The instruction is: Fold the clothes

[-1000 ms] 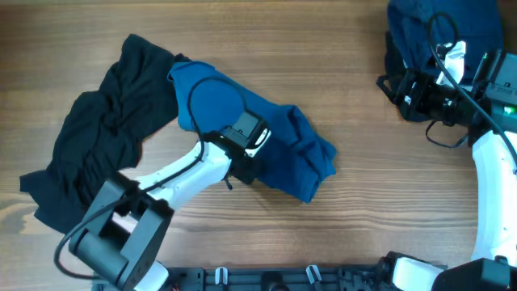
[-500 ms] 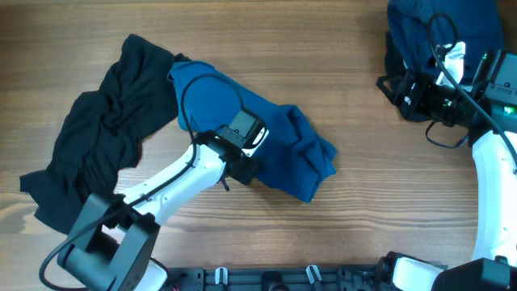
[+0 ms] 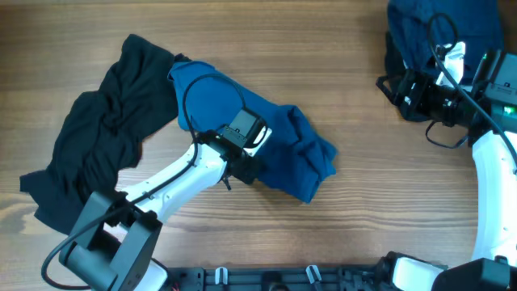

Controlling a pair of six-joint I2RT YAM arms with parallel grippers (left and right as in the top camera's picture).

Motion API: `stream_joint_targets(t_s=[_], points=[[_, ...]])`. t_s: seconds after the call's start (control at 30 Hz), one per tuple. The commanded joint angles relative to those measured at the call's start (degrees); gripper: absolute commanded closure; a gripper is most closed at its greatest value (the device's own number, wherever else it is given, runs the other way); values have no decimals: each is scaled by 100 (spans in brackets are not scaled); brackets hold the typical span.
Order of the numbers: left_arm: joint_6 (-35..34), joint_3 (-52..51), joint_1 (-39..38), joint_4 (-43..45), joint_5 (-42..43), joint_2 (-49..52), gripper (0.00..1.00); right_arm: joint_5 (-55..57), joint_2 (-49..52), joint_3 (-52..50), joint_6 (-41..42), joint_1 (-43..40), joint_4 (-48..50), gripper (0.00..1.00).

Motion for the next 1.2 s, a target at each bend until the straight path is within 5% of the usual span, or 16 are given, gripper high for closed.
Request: stream_joint_targets(t_s=[0.0, 0.4, 0.67, 0.73, 1.0, 1.07, 1.1, 1.17], points=[[-15, -35, -15, 44, 133, 74, 52, -48, 44, 61, -125, -2, 7, 1], [-13, -116, -15, 243, 131, 374, 56, -48, 44, 61, -138, -2, 11, 1], [-13, -81, -11, 297, 76, 555, 76, -46, 44, 61, -140, -2, 33, 1], [-15, 103, -9, 68, 61, 509, 96, -46, 44, 61, -140, -2, 33, 1], [-317, 1565, -9, -1296, -1154, -356, 94, -48, 44, 61, -140, -2, 28, 0], [-315, 1825, -9, -1373, -1252, -608, 72, -48, 44, 61, -142, -2, 26, 0], [-315, 1849, -9, -1314, -1270, -748, 93, -46, 44, 61, -142, -2, 17, 0], [-315, 1849, -9, -1318, -1268, -807, 96, -46, 44, 61, -142, -2, 15, 0]])
